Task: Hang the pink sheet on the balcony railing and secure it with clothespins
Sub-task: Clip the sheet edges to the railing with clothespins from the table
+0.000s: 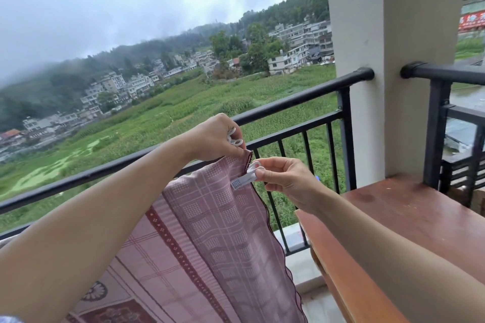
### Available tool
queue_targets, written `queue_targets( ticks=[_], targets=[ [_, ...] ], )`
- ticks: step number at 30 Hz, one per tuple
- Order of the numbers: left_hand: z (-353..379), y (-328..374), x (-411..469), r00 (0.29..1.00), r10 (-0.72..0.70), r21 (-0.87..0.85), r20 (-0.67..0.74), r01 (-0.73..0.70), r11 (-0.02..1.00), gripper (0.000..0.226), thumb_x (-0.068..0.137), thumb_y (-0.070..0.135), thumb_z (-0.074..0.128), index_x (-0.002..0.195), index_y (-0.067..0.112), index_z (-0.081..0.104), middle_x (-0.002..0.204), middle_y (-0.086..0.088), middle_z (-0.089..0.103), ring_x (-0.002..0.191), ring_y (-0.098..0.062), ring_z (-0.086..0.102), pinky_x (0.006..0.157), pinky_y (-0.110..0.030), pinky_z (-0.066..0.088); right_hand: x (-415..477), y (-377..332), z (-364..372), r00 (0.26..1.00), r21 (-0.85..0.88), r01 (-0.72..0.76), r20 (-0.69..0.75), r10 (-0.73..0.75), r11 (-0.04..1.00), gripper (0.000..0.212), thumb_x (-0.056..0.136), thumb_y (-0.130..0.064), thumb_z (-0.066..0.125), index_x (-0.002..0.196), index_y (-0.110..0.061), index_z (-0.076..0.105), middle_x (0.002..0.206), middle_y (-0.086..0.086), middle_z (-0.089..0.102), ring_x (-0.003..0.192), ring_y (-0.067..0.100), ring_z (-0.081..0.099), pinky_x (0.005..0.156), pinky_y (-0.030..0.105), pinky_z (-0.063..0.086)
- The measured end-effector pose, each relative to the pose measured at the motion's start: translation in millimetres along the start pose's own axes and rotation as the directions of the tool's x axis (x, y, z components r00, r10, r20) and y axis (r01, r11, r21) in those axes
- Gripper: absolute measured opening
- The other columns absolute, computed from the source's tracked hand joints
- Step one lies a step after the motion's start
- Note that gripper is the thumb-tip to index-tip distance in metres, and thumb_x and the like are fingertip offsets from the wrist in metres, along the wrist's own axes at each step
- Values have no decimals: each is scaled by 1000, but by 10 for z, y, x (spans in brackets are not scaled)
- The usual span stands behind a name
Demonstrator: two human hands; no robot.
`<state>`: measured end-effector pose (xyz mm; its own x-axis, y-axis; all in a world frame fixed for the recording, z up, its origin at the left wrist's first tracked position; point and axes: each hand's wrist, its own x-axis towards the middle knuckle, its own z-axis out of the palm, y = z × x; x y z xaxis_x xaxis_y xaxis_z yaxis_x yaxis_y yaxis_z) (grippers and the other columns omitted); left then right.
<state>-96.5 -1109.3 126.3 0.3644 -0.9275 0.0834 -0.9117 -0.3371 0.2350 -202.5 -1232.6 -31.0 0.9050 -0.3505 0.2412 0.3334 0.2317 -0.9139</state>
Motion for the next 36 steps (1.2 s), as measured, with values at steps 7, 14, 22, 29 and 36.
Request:
queue_targets(
  ticks=[7,14,22,29,36],
  targets=[
    [11,246,-112,995,34,18,-89,-32,999,34,78,35,77,96,15,57,68,5,52,56,-10,46,53,-30,41,-179,-116,-217,996,-156,-62,-76,50,986,53,77,-34,78,125,-29,59,115,-5,71,105,13,67,83,32,49],
    [383,568,-183,986,42,42,160,-49,998,9,94,14,44,96,23,42,88,1,49,67,-12,43,56,-29,36,-562,-306,-644,961,-263,-7,-267,-66,965,30,75,-39,75,99,-21,73,96,3,76,84,12,72,61,19,52],
    [1224,811,-5,958,191,-188,213,-151,970,37,100,24,45,135,37,46,114,-6,63,83,-5,62,70,-33,51,-1126,-34,-1085,909,-184,-146,-414,58,972,33,68,-49,76,88,-23,77,94,3,76,75,10,70,53,17,48],
    [1995,852,11,902,131,-389,411,43,920,44,101,17,39,143,24,28,115,-8,63,90,-14,67,78,-32,56,-1610,229,-1434,876,-144,-241,-458,151,960,38,67,-44,79,95,-19,76,93,5,76,75,11,69,55,19,48],
    [2568,712,-26,833,72,-359,549,158,920,26,96,24,55,90,-1,64,90,-15,73,79,-22,73,67,-35,61,-1807,548,-1533,913,-190,-332,-312,264,924,37,80,-20,78,116,-22,69,105,-2,74,85,11,67,58,21,47]
  ],
)
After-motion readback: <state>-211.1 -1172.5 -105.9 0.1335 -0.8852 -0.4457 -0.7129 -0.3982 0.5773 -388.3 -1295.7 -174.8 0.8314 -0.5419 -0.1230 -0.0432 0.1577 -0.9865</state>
